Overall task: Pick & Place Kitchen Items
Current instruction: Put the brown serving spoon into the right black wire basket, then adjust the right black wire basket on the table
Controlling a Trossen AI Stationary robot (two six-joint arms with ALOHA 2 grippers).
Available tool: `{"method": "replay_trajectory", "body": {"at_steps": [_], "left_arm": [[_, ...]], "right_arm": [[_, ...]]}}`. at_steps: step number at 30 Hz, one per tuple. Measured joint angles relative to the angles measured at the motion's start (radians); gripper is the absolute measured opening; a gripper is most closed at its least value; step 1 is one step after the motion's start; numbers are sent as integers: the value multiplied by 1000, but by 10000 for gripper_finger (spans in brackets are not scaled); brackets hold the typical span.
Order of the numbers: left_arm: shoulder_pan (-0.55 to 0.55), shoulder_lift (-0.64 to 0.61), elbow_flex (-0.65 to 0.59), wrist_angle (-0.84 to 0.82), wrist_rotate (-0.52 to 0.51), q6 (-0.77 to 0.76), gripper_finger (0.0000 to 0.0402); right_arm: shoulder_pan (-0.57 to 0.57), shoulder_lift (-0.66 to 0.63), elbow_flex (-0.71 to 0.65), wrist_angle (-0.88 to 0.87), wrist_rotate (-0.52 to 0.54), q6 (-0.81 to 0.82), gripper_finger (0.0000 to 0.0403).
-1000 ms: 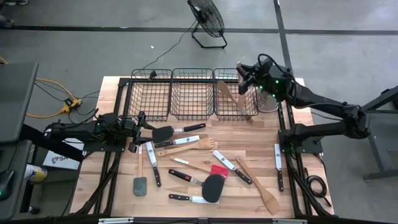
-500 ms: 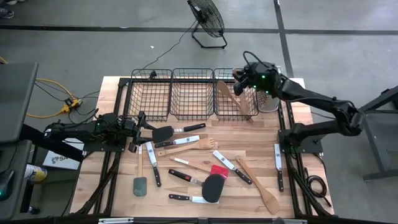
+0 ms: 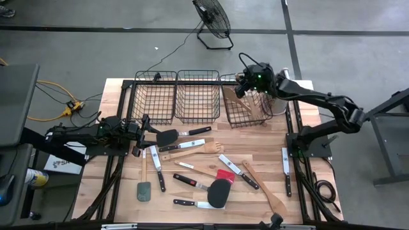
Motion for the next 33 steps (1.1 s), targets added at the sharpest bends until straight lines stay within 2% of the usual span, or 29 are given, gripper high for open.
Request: {"method": "replay_trajectory", "body": {"at_steps": [15, 20, 25, 33], "left_arm": [[0, 0, 0, 0, 0, 0, 212], [0, 0, 0, 0, 0, 0, 212], [0, 0, 0, 0, 0, 0, 212], [0, 0, 0, 0, 0, 0, 212]], "right_arm": [[1, 21, 0, 26, -1, 5, 161], [1, -2, 0, 41, -3, 37, 166], [2, -83, 0, 18, -29, 57, 161], [44, -209, 0, -131, -177, 147, 152]]}}
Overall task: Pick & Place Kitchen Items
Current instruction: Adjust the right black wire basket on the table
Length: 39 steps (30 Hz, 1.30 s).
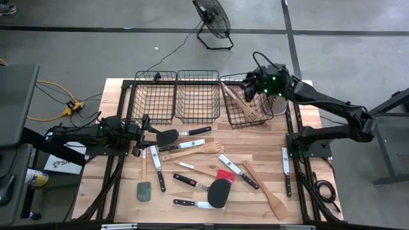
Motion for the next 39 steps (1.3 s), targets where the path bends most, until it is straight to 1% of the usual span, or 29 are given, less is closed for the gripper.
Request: {"method": "replay_trajectory", "body": {"at_steps": [5, 8, 11, 14, 16, 17, 21, 25, 28, 30, 34, 39], "left_arm": [[0, 0, 0, 0, 0, 0, 212], [0, 0, 0, 0, 0, 0, 212], [0, 0, 0, 0, 0, 0, 212], [0, 0, 0, 0, 0, 0, 212], [0, 0, 0, 0, 0, 0, 212], [0, 0, 0, 0, 0, 0, 212], [0, 0, 0, 0, 0, 0, 212], [0, 0, 0, 0, 0, 0, 212], [0, 0, 0, 0, 0, 0, 212], [0, 0, 0, 0, 0, 0, 212], [0, 0, 0, 0, 0, 0, 212], [0, 0, 0, 0, 0, 0, 212]], "right_arm": [[86, -19, 0, -178, -5, 32, 140], [154, -19, 0, -285, 13, 42, 123], [223, -19, 0, -354, 52, 66, 91], [292, -19, 0, -393, 77, 105, 44], [340, -15, 0, -414, 112, 128, 14], [365, -8, -5, -413, 133, 141, 9], [434, 9, -78, -404, 195, 209, 3], [487, 15, -168, -352, 294, 278, 3], [520, 18, -205, -306, 298, 287, 3], [541, 22, -216, -307, 301, 270, 3], [566, 51, -238, -297, 359, 206, 3], [549, 104, -243, -237, 411, 125, 3]]}}
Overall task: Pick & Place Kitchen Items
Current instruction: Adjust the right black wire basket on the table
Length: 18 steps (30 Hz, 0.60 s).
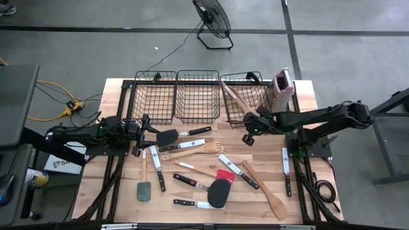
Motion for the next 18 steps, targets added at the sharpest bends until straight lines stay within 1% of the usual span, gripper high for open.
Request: {"method": "replay_trajectory", "body": {"at_steps": [5, 12, 15, 18], "left_arm": [[0, 0, 0, 0, 0, 0, 212], [0, 0, 0, 0, 0, 0, 212], [0, 0, 0, 0, 0, 0, 212], [0, 0, 0, 0, 0, 0, 212]], "right_arm": [[-40, 50, 0, 94, -8, -69, 3], [-80, 69, 0, 199, -28, -96, 3], [-93, 69, 0, 246, -83, -90, 4], [-92, 58, 0, 251, -140, -51, 4]]}}
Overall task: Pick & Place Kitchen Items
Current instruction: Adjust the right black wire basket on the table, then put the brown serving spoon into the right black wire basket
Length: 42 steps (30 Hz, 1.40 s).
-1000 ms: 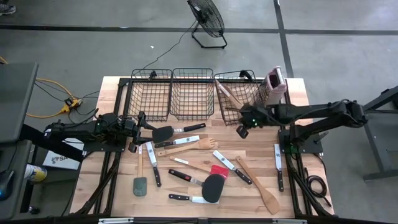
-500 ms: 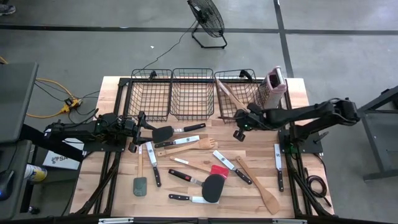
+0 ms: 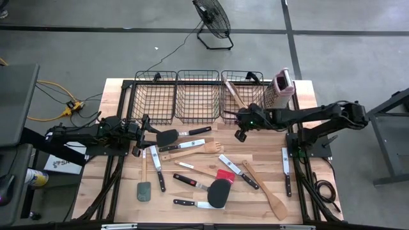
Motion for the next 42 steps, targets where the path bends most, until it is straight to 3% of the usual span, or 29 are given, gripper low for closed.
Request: {"method": "replay_trajectory", "body": {"at_steps": [6, 15, 21, 30, 42], "left_arm": [[0, 0, 0, 0, 0, 0, 212], [0, 0, 0, 0, 0, 0, 212], [0, 0, 0, 0, 0, 0, 212], [0, 0, 0, 0, 0, 0, 212], [0, 0, 0, 0, 0, 0, 212]], "right_arm": [[40, -15, 0, -7, -81, 97, 3], [124, -32, 0, -79, -351, 372, 3], [229, -32, 0, -197, -371, 569, 4], [350, -32, 0, -206, -370, 728, 9], [428, -25, 1, -197, -365, 826, 141]]}}
